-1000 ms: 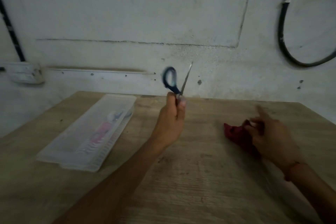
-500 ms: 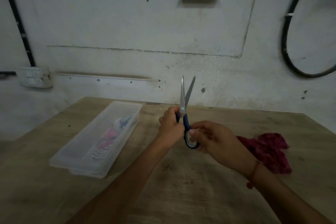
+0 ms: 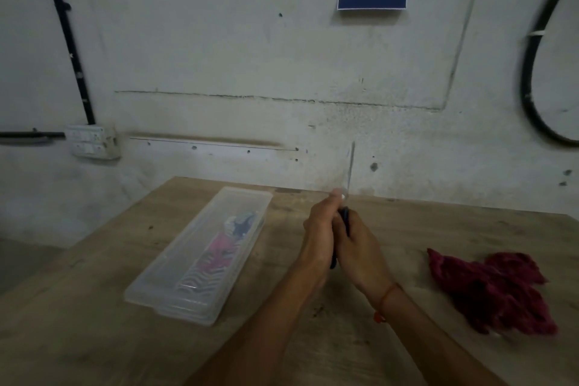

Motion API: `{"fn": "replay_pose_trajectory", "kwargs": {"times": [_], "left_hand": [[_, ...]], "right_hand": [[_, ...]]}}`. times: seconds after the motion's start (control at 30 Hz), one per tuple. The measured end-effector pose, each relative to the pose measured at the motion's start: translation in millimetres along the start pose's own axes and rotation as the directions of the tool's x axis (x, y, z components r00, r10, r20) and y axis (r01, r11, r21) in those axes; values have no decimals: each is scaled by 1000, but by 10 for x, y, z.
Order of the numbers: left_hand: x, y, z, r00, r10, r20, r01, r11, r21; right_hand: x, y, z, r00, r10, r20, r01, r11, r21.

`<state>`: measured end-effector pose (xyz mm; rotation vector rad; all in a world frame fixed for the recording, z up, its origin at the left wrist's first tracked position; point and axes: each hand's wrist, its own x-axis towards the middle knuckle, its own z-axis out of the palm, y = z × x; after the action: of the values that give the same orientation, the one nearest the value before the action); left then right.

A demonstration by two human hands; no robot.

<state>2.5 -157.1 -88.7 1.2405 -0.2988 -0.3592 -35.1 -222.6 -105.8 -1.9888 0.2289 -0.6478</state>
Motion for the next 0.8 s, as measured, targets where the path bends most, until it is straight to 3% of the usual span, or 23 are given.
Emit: {"fn": "replay_pose_trajectory", "kwargs": {"times": [0.07, 0.13, 0.2, 0.23, 0.3, 0.33, 0.4, 0.5, 0.63, 0.73, 0.8], "left_hand": [[-41, 18, 24, 998, 24, 62, -30, 995, 95], [-107, 98, 67, 984, 90, 153, -145, 906, 397], [-140, 158, 71, 965, 193, 176, -258, 611, 748], [-174, 213, 54, 946, 269, 182, -290, 443, 848], [-286, 344, -28, 875, 443, 196, -337, 267, 903], [-333, 421, -89, 848, 498, 182, -328, 223, 918], [-418, 553, -283, 859, 495, 135, -207, 92, 974], [-510, 711, -699, 939, 344, -29, 76, -123, 989], [-552, 744, -1241, 952, 66, -298, 305, -214, 928], [-554, 718, -1415, 937, -101, -336, 320, -144, 936], [-547, 753, -1435, 941, -92, -324, 319, -67, 945]], "right_hand": [[-12, 124, -32, 1000, -6, -23, 7, 999, 39], [-62, 186, -106, 998, -30, -62, 37, 992, 119], [-149, 193, -148, 996, -35, -85, 49, 985, 165], [-191, 204, -142, 996, -12, -86, 28, 981, 194], [-262, 201, -113, 996, 51, -78, -34, 977, 208], [-276, 192, -95, 995, 75, -64, -60, 975, 213], [-312, 146, -41, 992, 124, -34, -110, 952, 285], [-368, 86, 32, 992, 128, 15, -126, 940, 316], [-461, 63, 99, 984, 150, 97, -172, 943, 286], [-507, 71, 102, 992, 103, 77, -116, 977, 177], [-544, 36, 88, 995, 71, 75, -80, 989, 121]]}}
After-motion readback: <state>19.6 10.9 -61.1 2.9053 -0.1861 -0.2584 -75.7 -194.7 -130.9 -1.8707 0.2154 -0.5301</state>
